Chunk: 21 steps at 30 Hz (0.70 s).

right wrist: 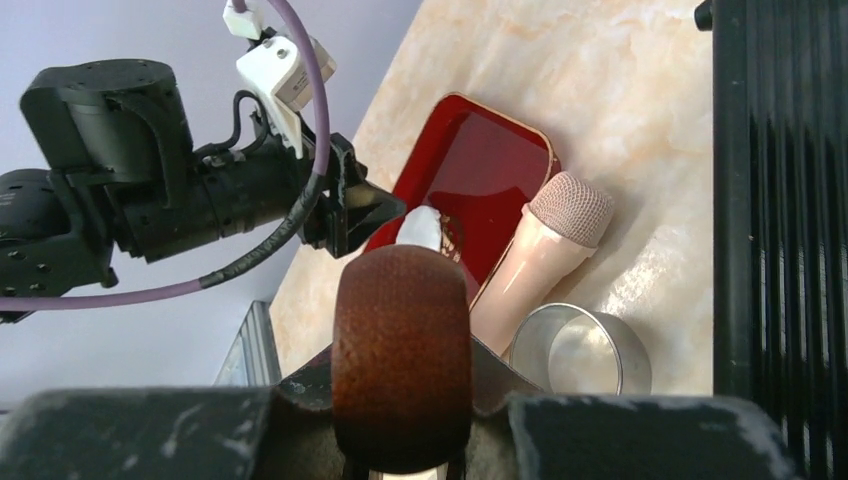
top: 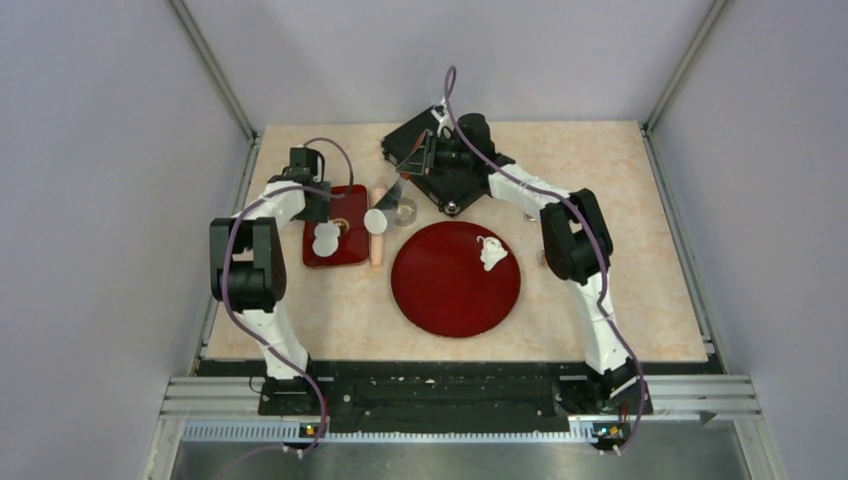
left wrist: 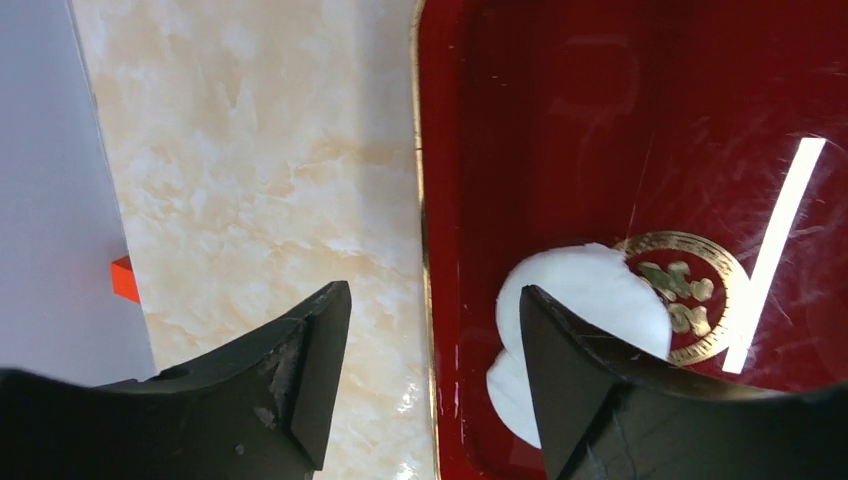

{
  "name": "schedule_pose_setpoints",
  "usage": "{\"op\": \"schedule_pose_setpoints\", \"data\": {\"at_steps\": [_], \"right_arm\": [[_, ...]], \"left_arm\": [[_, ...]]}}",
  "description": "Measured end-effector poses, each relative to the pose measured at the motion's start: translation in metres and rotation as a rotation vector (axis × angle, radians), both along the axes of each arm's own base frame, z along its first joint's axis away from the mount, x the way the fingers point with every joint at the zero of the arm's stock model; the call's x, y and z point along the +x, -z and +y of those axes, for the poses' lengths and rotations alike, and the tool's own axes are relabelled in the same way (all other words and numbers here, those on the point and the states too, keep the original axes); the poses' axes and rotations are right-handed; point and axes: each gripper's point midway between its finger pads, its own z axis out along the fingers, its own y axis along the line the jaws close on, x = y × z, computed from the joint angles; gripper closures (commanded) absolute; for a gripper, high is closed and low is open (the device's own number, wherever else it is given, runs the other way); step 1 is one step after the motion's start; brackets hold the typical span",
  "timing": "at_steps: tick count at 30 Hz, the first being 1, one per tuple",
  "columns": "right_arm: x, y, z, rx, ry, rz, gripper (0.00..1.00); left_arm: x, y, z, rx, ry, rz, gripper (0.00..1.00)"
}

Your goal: Roll out the dumpling wrappers from the dough

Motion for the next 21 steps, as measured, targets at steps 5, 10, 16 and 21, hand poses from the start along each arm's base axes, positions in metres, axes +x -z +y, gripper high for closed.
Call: {"op": "schedule_pose_setpoints", "data": {"at_steps": [5, 10, 16, 21], "right_arm": [[-0.003, 0.013, 0.022, -0.037, -0.015, 0.022, 1.00], [-0.008, 0.009, 0.041, -0.042, -0.036, -0.003, 1.00], [-0.012, 0.009, 0.052, -0.064, -0.038, -0.033, 1.00], [-0.008, 0.012, 0.060, -0.082, -0.034, -0.066, 1.00]], "left_arm": [[-0.002, 0.013, 0.013, 0.013, -0.047, 0.040, 0.53], [-0.002, 0.024, 0.020, 0.006, -0.070, 0.072, 0.68], [-0.001, 0.032, 0.019, -0.018, -0.070, 0.093, 0.94], [-0.001, 0.031, 0.017, -0.042, -0.077, 0.089, 1.00]]}}
